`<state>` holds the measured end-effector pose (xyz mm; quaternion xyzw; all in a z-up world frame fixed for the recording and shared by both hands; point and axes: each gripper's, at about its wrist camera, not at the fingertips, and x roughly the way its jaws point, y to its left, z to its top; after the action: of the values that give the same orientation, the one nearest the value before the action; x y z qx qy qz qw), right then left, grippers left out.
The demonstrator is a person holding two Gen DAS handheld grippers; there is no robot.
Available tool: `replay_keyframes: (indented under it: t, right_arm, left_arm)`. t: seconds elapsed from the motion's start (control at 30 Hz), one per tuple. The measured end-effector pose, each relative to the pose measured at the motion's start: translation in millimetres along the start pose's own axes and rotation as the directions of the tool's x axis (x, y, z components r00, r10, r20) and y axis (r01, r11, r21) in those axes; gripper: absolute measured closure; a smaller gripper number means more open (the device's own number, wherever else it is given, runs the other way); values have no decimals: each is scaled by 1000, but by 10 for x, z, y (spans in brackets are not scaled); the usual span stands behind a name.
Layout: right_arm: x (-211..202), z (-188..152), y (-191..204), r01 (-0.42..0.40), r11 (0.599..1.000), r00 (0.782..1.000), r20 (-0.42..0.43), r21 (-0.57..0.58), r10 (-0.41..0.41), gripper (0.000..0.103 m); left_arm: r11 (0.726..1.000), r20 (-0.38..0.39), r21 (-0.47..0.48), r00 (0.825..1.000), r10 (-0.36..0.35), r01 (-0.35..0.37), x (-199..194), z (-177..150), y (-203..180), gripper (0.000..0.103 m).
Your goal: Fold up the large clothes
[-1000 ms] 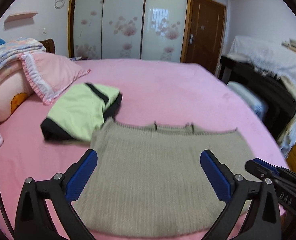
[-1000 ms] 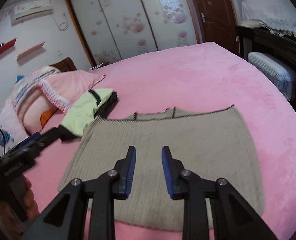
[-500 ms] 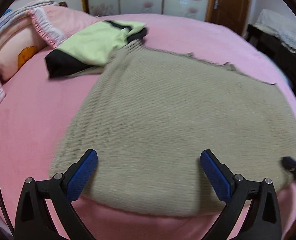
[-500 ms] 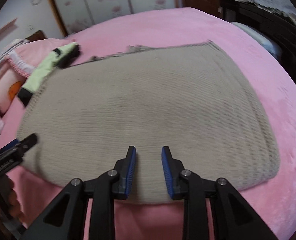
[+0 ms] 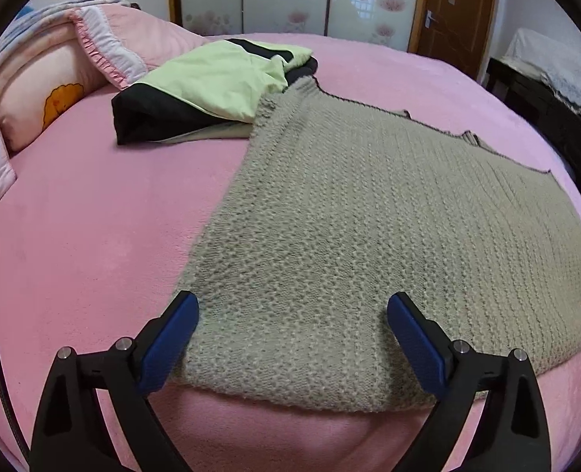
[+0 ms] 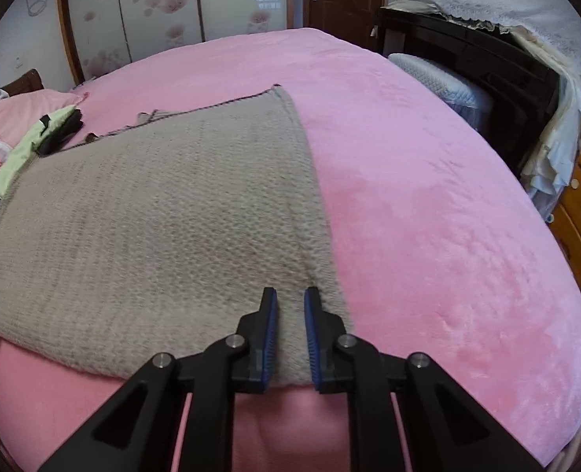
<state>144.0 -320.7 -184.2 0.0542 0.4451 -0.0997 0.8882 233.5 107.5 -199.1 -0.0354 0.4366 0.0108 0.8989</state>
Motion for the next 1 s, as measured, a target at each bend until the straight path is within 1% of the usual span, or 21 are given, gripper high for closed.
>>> replay_keyframes:
  t: [0.13,0.27,0.37,0.63,0.8,0.87,1.0]
  right_arm:
    - [-20,-32,11,17,1000,1000,18,-12,-16,91]
    - [50,-58,44,30,1000,1000,9,-11,-30,90]
    - [64,-62,44,27,1000,1000,-5,7,-27,88]
    - [100,-31,49,25,999,999,-42,43,-23,87]
    - [150,-36,123,58,998,996,-72,20,-57,87]
    - [162,-40,129,63,997,995,-73,34,-60,87]
    - [163,2,166,85,996,992,-93,35,-81,87]
  left_arm:
    - [1000,8,-17,1000,-3,3,-15,-27,36,9]
    - [1000,2,2,1000,9,-9,24,-46,29,9]
    - [1000,-5,2,1000,15,-15,43,-38,15,9]
    - [1000,-38,-18,999,-5,4,1,-23,18,9]
    - [998,-40,-54,999,-18,15,-87,-33,23,8]
    - [996,-47,-81,998,-38,34,-126,-12,16,8]
    - [988,-33,-114,994,-109,104,-275,31,-21,8]
